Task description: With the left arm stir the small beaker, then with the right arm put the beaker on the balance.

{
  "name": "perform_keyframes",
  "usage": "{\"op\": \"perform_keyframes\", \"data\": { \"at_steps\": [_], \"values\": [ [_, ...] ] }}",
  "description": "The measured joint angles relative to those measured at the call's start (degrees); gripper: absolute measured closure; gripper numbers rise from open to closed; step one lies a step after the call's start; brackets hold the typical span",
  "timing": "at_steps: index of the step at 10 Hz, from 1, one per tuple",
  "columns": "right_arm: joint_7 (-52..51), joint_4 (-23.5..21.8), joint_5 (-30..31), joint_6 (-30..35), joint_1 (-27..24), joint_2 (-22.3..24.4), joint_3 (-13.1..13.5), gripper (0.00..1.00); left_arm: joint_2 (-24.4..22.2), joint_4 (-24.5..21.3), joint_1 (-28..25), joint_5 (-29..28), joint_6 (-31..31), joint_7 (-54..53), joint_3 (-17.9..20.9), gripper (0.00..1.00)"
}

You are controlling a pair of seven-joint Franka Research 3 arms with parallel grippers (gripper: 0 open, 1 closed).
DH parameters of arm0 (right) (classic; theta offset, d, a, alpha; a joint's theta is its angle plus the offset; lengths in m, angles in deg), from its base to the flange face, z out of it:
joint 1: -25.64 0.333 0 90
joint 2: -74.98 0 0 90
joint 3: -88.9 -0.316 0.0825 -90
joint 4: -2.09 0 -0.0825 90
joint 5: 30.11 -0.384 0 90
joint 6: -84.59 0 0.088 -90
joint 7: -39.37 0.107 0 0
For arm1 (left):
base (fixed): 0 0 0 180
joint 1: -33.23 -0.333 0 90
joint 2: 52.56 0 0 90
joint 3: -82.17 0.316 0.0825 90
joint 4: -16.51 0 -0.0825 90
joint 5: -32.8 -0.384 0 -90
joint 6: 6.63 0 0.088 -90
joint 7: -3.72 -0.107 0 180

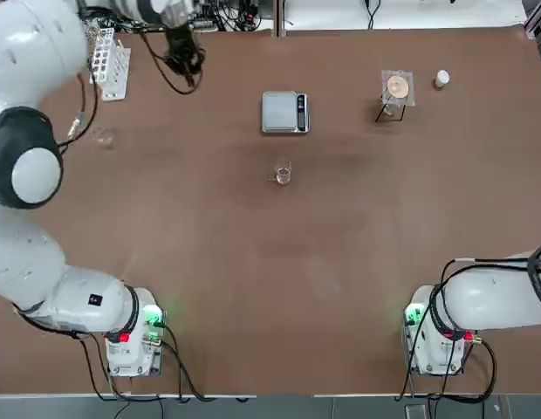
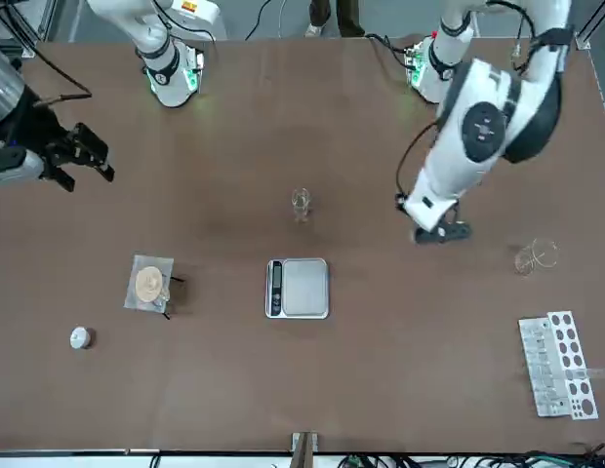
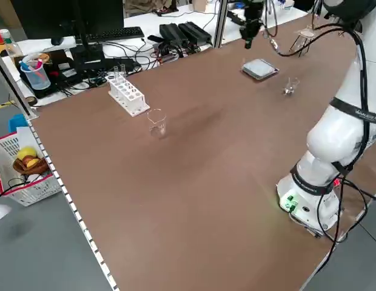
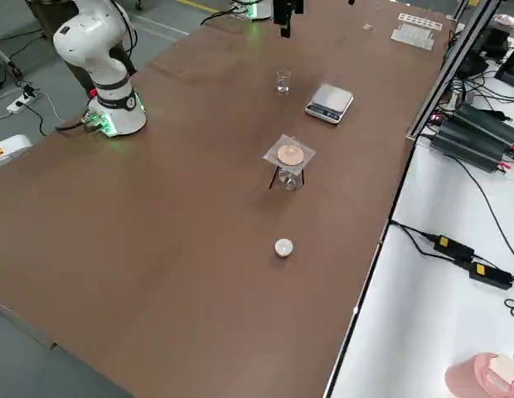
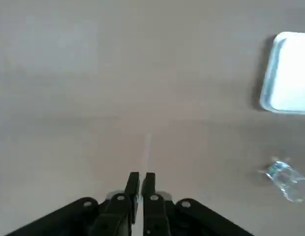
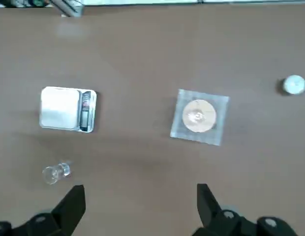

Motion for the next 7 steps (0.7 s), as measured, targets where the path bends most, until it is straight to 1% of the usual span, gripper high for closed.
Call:
{"op": "perform_keyframes", "data": {
  "at_steps": [2,3,5,7],
  "values": [
    [-8.66,-3.59,-5.86,-6.32,0.20,-0.67,0.00,0.00,-1.00,-0.61,-8.88,0.27,-0.01,-8.73,0.08,0.93],
    [-15.63,-5.64,-9.45,-9.74,0.35,-0.77,0.01,0.00,-1.09,-0.74,-13.64,0.33,-0.01,-12.88,0.11,0.93],
    [-33.43,-11.33,-16.72,-17.79,1.07,-0.83,-0.03,0.00,-1.11,-0.96,-21.80,0.45,-0.01,-18.58,0.18,0.93],
    [-49.63,-16.93,-24.64,-26.37,3.00,-0.86,-0.06,0.00,-1.16,-1.12,-27.49,0.47,-0.01,-20.85,0.16,0.93]
  ]
}}
